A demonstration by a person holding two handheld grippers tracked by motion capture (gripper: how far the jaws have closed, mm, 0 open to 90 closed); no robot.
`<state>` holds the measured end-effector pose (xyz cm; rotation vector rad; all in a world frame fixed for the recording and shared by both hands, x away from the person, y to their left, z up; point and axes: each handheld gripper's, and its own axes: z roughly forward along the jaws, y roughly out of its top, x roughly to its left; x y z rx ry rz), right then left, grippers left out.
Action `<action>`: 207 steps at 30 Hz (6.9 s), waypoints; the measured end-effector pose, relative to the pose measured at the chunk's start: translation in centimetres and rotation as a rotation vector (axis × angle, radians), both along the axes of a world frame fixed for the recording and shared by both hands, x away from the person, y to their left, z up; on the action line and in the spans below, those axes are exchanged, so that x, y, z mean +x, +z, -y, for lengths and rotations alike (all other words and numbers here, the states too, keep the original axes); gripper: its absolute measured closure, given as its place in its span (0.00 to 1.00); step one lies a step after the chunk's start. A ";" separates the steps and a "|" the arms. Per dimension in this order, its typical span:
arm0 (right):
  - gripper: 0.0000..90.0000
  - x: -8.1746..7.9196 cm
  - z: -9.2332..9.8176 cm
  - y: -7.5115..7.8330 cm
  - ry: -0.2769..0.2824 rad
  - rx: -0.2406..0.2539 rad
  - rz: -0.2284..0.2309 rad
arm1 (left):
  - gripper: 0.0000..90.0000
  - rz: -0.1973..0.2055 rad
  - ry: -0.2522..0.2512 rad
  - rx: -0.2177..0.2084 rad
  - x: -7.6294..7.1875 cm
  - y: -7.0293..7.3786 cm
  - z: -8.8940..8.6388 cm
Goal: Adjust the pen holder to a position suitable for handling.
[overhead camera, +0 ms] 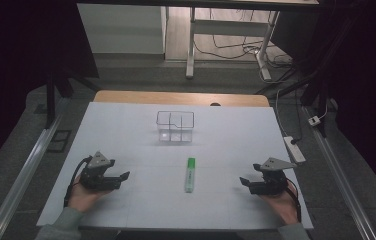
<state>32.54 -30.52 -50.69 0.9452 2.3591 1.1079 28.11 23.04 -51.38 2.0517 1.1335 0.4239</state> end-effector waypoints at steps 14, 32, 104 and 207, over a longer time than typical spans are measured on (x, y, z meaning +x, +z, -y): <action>0.26 0.0 0.0 -0.1 0.001 -0.009 -0.010 | 0.29 -0.005 -0.016 0.024 2.1 1.0 1.0; 0.26 0.1 0.0 -0.3 0.001 -0.014 -0.017 | 0.30 -0.025 -0.019 0.038 5.9 1.7 2.1; 0.27 0.3 0.0 -0.7 0.001 -0.025 -0.030 | 0.99 -0.097 -0.004 -0.096 18.2 0.3 7.2; 0.27 0.0 -0.1 -0.6 0.004 -0.022 -0.033 | 0.41 -0.025 -0.104 -0.005 -0.4 -0.1 -0.4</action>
